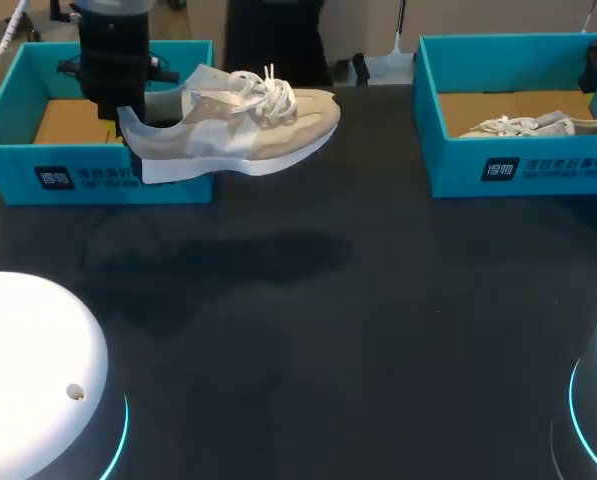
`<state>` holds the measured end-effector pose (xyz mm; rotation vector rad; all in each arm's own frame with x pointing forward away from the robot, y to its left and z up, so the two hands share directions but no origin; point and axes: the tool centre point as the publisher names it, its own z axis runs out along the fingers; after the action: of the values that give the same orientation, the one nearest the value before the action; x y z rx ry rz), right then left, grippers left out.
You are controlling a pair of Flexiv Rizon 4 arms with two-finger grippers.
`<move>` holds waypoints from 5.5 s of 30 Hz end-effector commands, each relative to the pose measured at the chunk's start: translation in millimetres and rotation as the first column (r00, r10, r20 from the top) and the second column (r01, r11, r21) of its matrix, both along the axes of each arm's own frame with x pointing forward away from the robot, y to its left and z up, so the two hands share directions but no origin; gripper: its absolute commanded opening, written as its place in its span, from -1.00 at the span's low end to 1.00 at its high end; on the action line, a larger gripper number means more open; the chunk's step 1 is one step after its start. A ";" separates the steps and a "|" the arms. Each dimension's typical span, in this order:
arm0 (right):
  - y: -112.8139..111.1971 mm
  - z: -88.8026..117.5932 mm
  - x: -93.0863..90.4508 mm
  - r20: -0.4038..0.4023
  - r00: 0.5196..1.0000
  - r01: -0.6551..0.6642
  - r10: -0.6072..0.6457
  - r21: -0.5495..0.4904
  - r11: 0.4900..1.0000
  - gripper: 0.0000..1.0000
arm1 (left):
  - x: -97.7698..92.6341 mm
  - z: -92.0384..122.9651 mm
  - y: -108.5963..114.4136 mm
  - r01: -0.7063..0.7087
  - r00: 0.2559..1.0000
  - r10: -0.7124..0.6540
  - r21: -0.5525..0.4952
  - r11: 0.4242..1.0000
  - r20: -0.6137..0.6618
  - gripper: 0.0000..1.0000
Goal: Take the shoe out of the shoebox, open the shoe tongue, remove and reinsert the insole, then place the shoe into the shoebox
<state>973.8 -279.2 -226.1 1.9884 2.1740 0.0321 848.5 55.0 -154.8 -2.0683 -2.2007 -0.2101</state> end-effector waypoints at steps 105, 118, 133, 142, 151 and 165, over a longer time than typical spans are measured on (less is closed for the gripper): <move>0.2 0.2 -0.1 0.000 1.000 0.000 0.000 0.000 1.000 1.00 | -99.5 -215.4 -156.4 -0.045 0.998 0.048 0.060 0.997 -0.048 -1.00; 0.2 0.2 -0.1 0.000 1.000 0.000 0.000 0.000 1.000 1.00 | -94.3 -241.8 -154.3 -0.032 0.992 0.042 0.088 0.996 -0.117 -0.45; 0.2 0.2 -0.1 0.000 1.000 0.000 0.000 0.000 1.000 1.00 | -99.0 -193.3 -155.1 -0.052 0.990 0.050 -0.008 0.999 -0.132 1.00; 0.2 0.2 -0.1 0.000 1.000 0.000 0.000 0.000 1.000 1.00 | -102.7 -162.1 -155.3 -0.079 0.988 0.067 -0.083 0.993 -0.139 1.00; 0.2 0.2 -0.1 0.000 1.000 0.000 0.000 0.000 1.000 1.00 | -102.2 -109.9 -137.0 -0.218 0.968 0.180 -0.234 0.948 -0.172 1.00; 0.2 0.2 -0.1 0.000 1.000 0.000 0.000 0.000 1.000 1.00 | -103.5 -82.5 -113.6 -0.417 0.902 0.331 -0.366 0.832 -0.276 1.00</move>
<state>973.7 -279.3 -226.1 1.9886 2.1738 0.0322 747.9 -67.7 -234.4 -1.6278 -2.5382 0.4052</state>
